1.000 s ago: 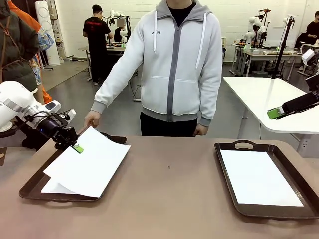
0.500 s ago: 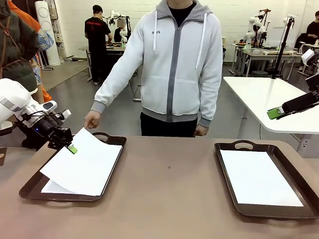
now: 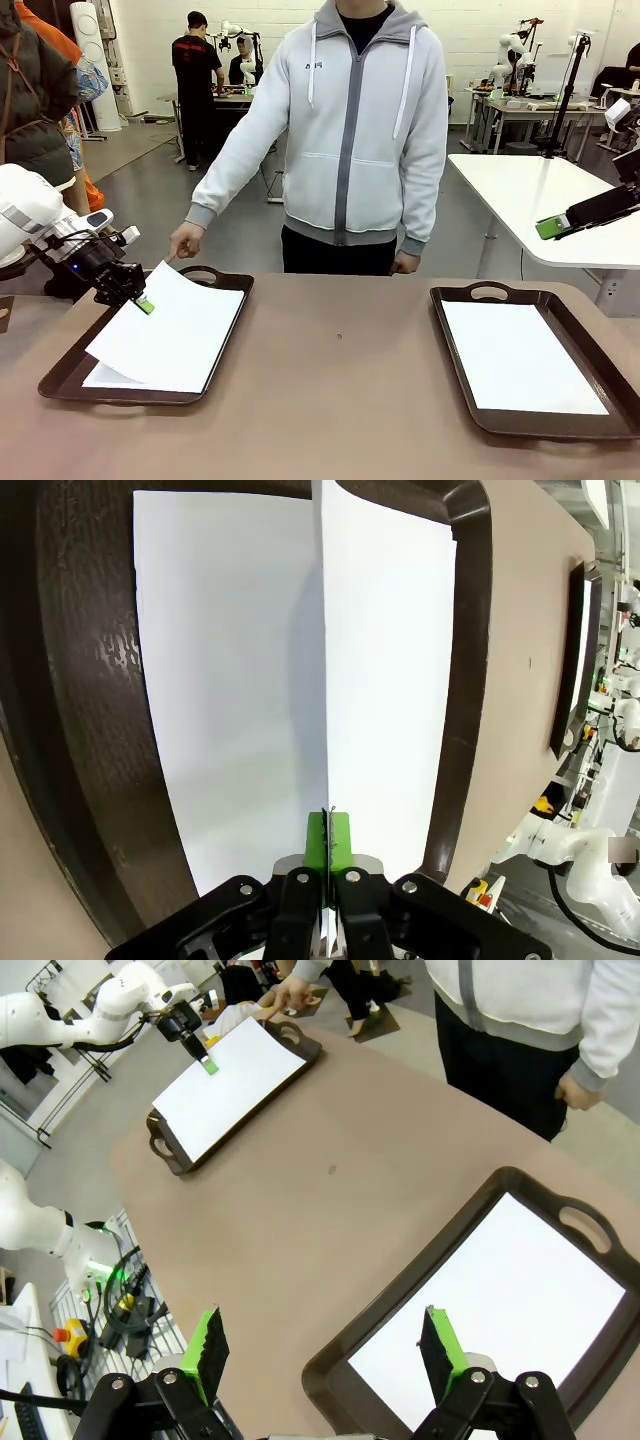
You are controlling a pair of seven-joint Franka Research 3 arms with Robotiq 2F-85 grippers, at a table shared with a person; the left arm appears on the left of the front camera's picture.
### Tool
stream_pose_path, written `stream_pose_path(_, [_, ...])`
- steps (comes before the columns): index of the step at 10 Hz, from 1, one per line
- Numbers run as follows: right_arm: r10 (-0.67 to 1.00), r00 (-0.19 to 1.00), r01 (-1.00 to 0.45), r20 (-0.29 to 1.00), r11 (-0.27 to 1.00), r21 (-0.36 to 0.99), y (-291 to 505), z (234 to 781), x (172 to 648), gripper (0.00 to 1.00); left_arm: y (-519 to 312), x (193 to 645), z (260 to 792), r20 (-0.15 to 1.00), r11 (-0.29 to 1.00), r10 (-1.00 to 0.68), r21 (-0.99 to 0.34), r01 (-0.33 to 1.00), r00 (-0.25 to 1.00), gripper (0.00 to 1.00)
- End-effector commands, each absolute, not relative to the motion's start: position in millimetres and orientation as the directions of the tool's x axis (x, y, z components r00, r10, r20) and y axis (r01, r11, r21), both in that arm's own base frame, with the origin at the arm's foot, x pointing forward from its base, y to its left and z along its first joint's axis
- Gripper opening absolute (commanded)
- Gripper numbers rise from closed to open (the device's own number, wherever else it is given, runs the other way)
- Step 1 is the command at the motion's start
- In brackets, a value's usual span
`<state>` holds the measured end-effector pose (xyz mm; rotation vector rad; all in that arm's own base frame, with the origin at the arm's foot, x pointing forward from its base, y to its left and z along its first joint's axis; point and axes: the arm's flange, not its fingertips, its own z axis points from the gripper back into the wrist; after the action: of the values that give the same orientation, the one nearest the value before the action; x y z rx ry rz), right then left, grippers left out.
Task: Sort the A4 documents.
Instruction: Place the A4 Paper in the designated Handle tray.
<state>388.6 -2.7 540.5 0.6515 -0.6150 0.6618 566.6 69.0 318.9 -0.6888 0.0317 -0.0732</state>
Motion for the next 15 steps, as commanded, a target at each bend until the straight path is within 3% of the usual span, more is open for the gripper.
stream_pose_path(1, [0.356,0.630,-0.717,0.691,0.609,0.339,-2.9,540.0,388.1,1.00,64.4,563.5,323.7,-0.022,0.768,-0.061,-0.640,0.033,0.998,0.01])
stream_pose_path(2, [0.356,0.630,-0.717,0.691,0.609,0.339,-2.9,540.0,388.1,1.00,65.0,564.1,325.1,-0.020,0.773,-0.069,-0.633,0.041,0.997,0.19])
stream_pose_path(3, [0.356,0.630,-0.717,0.691,0.609,0.339,-2.9,540.0,388.1,1.00,65.8,564.8,326.2,-0.020,0.779,-0.075,-0.625,0.046,0.997,0.20])
stream_pose_path(4, [0.356,0.630,-0.717,0.691,0.609,0.339,-2.9,540.0,388.1,1.00,66.0,565.3,326.5,-0.023,0.784,-0.082,-0.619,0.050,0.996,0.39])
stream_pose_path(5, [0.356,0.630,-0.717,0.691,0.609,0.339,-2.9,540.0,388.1,1.00,65.6,565.3,326.8,-0.025,0.788,-0.084,-0.614,0.051,0.996,0.23])
stream_pose_path(6, [0.356,0.630,-0.717,0.691,0.609,0.339,-2.9,540.0,388.1,1.00,66.1,565.3,327.2,-0.025,0.792,-0.086,-0.608,0.053,0.996,0.58])
stream_pose_path(7, [0.356,0.630,-0.717,0.691,0.609,0.339,-2.9,540.0,388.1,1.00,66.5,565.0,327.8,-0.024,0.796,-0.086,-0.602,0.055,0.996,0.43])
stream_pose_path(8, [0.356,0.630,-0.717,0.691,0.609,0.339,-2.9,540.0,388.1,1.00,67.6,564.9,328.7,-0.024,0.803,-0.086,-0.593,0.055,0.996,0.77])
stream_pose_path(9, [0.356,0.630,-0.717,0.691,0.609,0.339,-2.9,540.0,388.1,1.00,68.5,564.8,329.6,-0.025,0.810,-0.086,-0.584,0.055,0.996,0.62])
stream_pose_path(10, [0.356,0.630,-0.717,0.691,0.609,0.339,-2.9,540.0,388.1,1.00,69.6,564.8,330.8,-0.026,0.817,-0.086,-0.574,0.056,0.996,0.97])
stream_pose_path(11, [0.356,0.630,-0.717,0.691,0.609,0.339,-2.9,540.0,388.1,1.00,70.4,565.1,332.0,-0.027,0.821,-0.088,-0.568,0.057,0.996,0.62])
stream_pose_path(12, [0.356,0.630,-0.717,0.691,0.609,0.339,-2.9,540.0,388.1,1.00,71.9,565.1,333.4,-0.028,0.827,-0.089,-0.560,0.058,0.996,1.00])
stream_pose_path(13, [0.356,0.630,-0.717,0.691,0.609,0.339,-2.9,540.0,388.1,1.00,73.2,565.4,334.6,-0.026,0.829,-0.088,-0.556,0.059,0.996,0.81])
stream_pose_path(14, [0.356,0.630,-0.717,0.691,0.609,0.339,-2.9,540.0,388.1,1.00,75.4,565.3,336.2,-0.022,0.830,-0.087,-0.554,0.060,0.996,1.00])
stream_pose_path(15, [0.356,0.630,-0.717,0.691,0.609,0.339,-2.9,540.0,388.1,1.00,75.1,565.5,337.2,-0.021,0.832,-0.089,-0.551,0.062,0.996,1.00])
